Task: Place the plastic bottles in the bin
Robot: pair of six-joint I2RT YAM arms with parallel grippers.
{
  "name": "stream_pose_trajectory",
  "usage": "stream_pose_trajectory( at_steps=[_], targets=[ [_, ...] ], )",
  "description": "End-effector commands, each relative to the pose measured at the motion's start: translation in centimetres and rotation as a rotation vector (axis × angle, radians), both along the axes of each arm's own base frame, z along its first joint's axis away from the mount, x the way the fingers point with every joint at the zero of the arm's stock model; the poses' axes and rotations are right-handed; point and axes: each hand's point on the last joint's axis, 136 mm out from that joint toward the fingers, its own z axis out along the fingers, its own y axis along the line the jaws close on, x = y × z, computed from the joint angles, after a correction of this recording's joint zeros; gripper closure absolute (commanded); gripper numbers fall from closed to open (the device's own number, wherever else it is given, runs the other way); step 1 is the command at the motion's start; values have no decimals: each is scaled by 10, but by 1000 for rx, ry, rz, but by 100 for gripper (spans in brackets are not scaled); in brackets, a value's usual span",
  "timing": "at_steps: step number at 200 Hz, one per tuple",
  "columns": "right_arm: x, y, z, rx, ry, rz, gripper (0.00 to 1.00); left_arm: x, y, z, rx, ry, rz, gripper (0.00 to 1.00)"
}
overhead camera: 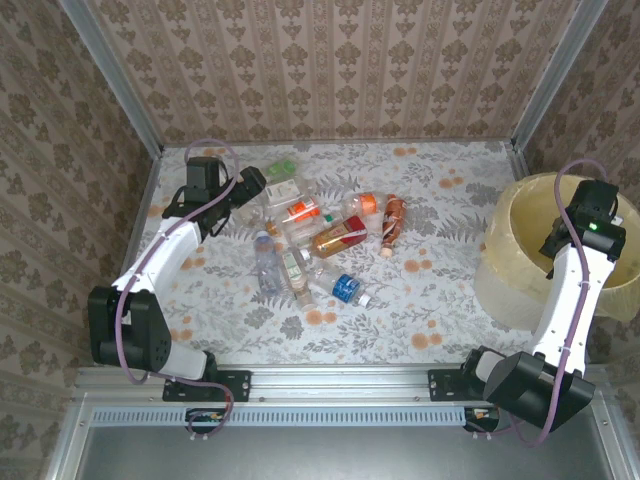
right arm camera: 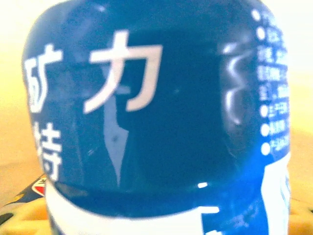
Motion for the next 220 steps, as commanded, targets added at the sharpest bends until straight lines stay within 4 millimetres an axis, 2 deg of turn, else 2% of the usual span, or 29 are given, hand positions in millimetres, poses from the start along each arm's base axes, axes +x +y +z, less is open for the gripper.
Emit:
stream_pose_trajectory(
  at_steps=[1, 27, 110, 149, 170, 220],
  targets=[
    [-12, -6, -6, -39, 25, -59, 36, -3, 5, 14, 42, -22, 9, 0],
    [-15, -11, -14, -51, 57, -82, 34, -5, 10, 10, 51, -16, 29, 0],
    [-14, -15, -8, -82, 47, -83, 24, -7, 16, 6, 67, -5, 56, 0],
    [-14, -15, -2, -84, 61, -70, 13, -7, 18, 5, 66, -3, 63, 0],
    [-13, -12, 3, -81, 43, -72, 8, -8, 20, 4, 70, -2, 75, 0],
    [-2, 2, 15, -58, -23, -16, 3, -10, 26, 4, 74, -8, 95, 0]
  ],
)
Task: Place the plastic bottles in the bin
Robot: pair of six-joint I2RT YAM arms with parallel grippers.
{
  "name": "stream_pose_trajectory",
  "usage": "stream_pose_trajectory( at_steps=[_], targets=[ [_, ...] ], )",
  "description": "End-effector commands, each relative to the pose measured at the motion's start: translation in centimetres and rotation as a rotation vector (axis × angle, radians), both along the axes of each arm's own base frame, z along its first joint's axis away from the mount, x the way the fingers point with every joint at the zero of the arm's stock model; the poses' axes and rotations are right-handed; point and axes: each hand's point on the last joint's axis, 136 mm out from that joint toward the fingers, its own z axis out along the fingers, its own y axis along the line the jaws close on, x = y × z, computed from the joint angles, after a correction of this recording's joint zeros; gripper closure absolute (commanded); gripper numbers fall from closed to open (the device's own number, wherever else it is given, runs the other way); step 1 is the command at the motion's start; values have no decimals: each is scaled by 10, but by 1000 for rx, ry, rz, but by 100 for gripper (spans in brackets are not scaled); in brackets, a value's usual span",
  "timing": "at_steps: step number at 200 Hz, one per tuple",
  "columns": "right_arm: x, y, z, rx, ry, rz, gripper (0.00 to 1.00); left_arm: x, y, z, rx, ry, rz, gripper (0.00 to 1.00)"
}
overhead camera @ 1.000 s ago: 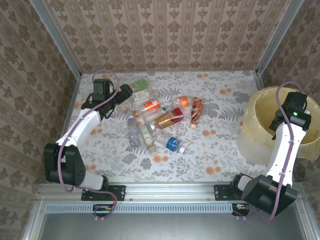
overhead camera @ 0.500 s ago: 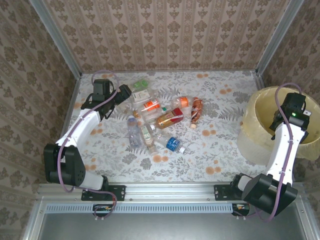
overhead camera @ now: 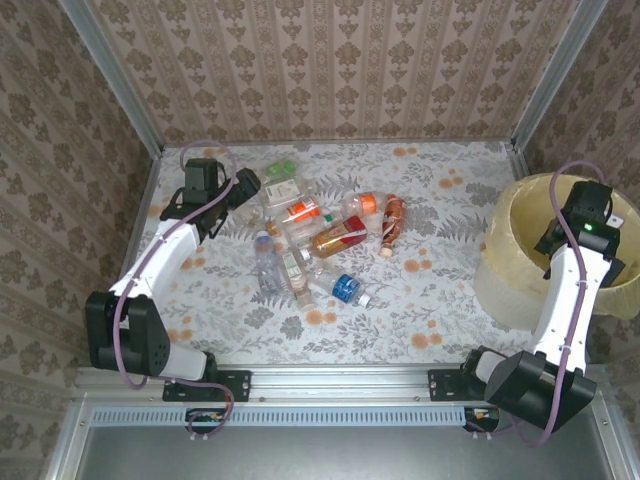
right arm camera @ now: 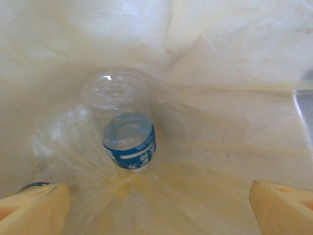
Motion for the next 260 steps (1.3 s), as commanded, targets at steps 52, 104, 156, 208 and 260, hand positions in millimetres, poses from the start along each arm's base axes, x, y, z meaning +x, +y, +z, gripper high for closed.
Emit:
stream_pose_trajectory(
  at_steps=[52, 104, 156, 208, 260],
  targets=[
    [16, 29, 34, 23, -124, 94, 0, -10, 16, 2, 14, -6, 49, 0],
    [44, 66, 77, -12, -264, 231, 0, -18, 28, 5, 12, -21, 85, 0],
    [112, 170, 126, 126, -571, 630, 0, -31, 44, 3, 7, -23, 137, 0],
    [161, 271, 132, 187, -610, 967, 0, -46, 57, -1, 7, -13, 182, 0],
    [177, 344, 49, 221, -365, 1146, 0, -52, 62, -3, 4, -3, 201, 0]
  ],
)
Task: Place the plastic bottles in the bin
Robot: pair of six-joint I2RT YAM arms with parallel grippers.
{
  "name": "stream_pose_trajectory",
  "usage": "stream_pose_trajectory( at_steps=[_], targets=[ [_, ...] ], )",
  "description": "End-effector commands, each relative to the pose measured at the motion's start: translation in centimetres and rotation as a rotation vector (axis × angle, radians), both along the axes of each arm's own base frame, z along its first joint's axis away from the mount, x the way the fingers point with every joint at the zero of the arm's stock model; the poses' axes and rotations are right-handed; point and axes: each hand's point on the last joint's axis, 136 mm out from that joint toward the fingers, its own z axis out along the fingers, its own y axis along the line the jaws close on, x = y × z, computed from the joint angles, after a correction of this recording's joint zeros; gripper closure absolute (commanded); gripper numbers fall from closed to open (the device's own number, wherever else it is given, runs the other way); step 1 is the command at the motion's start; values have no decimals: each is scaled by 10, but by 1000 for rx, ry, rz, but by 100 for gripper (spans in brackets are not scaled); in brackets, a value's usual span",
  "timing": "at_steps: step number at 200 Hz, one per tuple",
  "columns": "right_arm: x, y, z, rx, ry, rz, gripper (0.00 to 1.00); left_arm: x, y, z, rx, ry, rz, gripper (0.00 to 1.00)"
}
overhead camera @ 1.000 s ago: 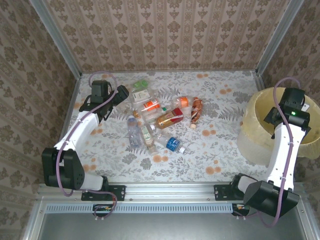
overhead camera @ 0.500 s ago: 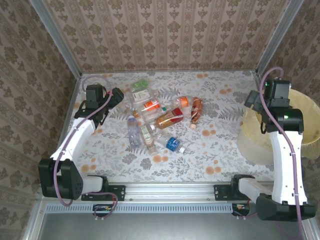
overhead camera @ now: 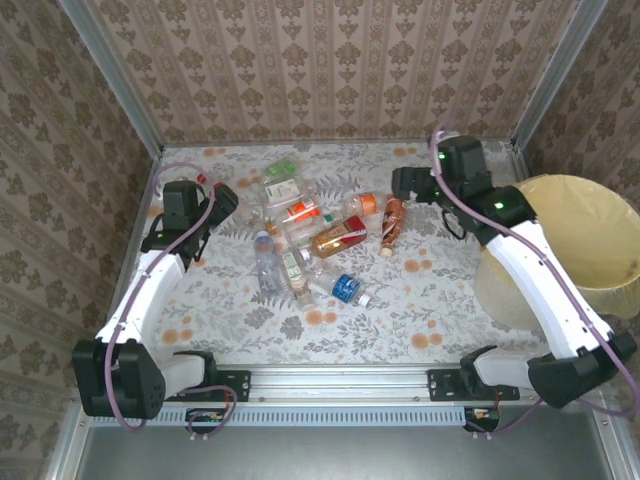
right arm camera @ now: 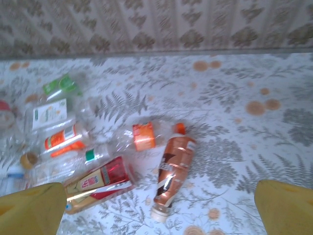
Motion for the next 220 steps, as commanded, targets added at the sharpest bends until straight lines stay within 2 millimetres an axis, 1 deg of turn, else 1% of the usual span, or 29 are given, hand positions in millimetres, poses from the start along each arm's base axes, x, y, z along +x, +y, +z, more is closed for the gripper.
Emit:
stream_pose_trajectory(
  at_steps=[1, 15, 23, 24, 28, 51, 71, 90, 106, 114, 120, 123, 142, 152, 169, 192, 209, 220],
  targets=[
    [2, 29, -34, -61, 56, 82, 0, -6, 6, -2, -5, 13, 33, 0],
    [-1, 45, -56, -96, 101, 128, 0, -7, 7, -3, -7, 18, 37, 0],
    [-5, 53, -65, -98, 114, 154, 0, -7, 7, -4, -7, 20, 38, 0],
    [-4, 56, -71, -104, 127, 157, 0, -7, 7, -4, -6, 22, 39, 0],
    [-4, 62, -82, -105, 150, 176, 0, -7, 7, -4, -6, 22, 37, 0],
    [-19, 100, -122, -47, 256, 271, 0, -7, 7, -6, -9, 27, 40, 0],
    [-31, 116, -156, -30, 368, 239, 0, -9, 7, -9, -8, 39, 42, 0],
    [-41, 124, -189, -46, 460, 209, 0, -12, 10, -12, -4, 47, 51, 0],
    [-61, 151, -209, -6, 534, 364, 0, -14, 11, -14, -1, 51, 55, 0],
    [-73, 164, -217, 2, 543, 474, 1, -15, 11, -15, 0, 54, 56, 0],
    [-83, 169, -226, -13, 554, 540, 1, -15, 12, -16, 2, 55, 56, 0],
    [-84, 174, -227, -17, 536, 570, 2, -16, 12, -16, 1, 56, 57, 0],
    [-97, 176, -250, -84, 542, 656, 2, -16, 13, -17, 2, 59, 59, 0],
    [-96, 174, -260, -106, 551, 647, 2, -16, 13, -17, -2, 58, 60, 0],
    [-88, 168, -275, -149, 554, 601, 6, -16, 11, -18, -12, 59, 57, 0],
    [-86, 171, -288, -159, 558, 597, 8, -16, 10, -20, -21, 63, 54, 0],
    [-85, 174, -294, -161, 549, 599, 9, -17, 10, -21, -23, 66, 54, 0],
    [-83, 172, -297, -178, 540, 587, 11, -18, 10, -21, -23, 69, 55, 0]
  ],
)
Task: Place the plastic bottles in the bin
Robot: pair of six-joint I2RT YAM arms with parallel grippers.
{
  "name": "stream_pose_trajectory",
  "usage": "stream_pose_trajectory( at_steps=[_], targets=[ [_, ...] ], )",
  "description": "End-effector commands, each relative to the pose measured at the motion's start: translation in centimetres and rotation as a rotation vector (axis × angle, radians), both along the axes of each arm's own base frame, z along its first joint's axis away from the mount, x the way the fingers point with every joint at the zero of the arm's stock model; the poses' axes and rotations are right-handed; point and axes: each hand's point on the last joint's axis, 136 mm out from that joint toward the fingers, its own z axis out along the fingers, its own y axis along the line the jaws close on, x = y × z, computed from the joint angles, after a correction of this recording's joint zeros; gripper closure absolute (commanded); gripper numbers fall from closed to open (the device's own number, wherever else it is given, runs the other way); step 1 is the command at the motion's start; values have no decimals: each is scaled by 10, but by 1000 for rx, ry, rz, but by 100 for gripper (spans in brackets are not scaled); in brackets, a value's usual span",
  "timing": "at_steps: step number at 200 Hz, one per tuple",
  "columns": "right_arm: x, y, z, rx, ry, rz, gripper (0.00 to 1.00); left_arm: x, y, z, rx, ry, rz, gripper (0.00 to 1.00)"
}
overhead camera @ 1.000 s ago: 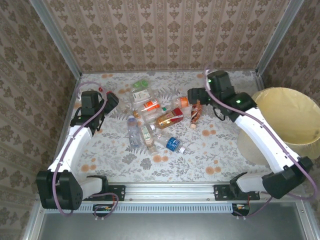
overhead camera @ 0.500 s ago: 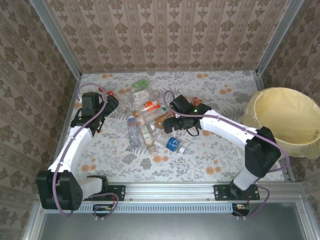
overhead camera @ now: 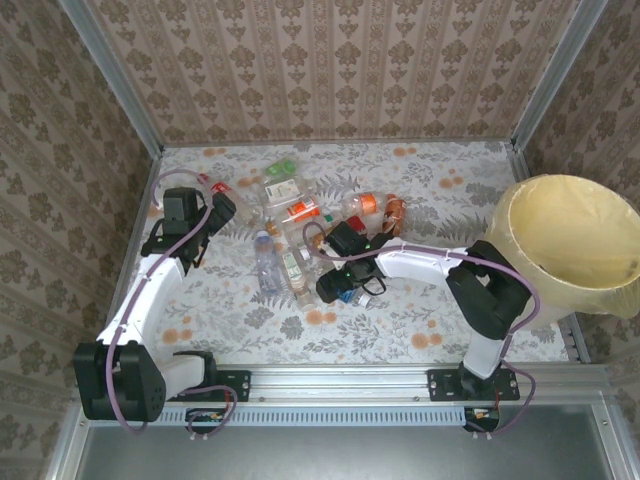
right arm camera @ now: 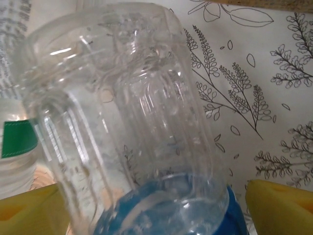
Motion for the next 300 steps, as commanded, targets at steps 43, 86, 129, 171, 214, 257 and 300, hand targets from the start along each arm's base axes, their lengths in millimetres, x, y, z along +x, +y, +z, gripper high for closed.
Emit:
stream_pose_trajectory(
  at_steps=[43, 86, 129, 171, 214, 257, 300],
  targets=[
    [4, -4, -20, -50, -61, 21, 18, -5, 0, -3, -22, 16, 10, 0],
    [2, -7, -12, -59, -76, 44, 31, -6, 4, -4, -14, 14, 35, 0],
    [0, -11, 5, -38, -106, 38, 38, -7, 9, 4, 3, -18, 54, 0],
    [4, -19, 31, -29, -188, 28, 43, -2, 5, 0, -19, -11, 46, 0],
    [15, -21, 64, 13, -279, -6, 45, 1, 2, -1, -28, -8, 35, 0],
    [26, -25, 100, 98, -362, -77, 48, 1, 2, -3, -34, -4, 37, 0],
    [36, -32, 160, 229, -486, -161, 49, -1, 2, -7, -39, 2, 41, 0]
  ],
)
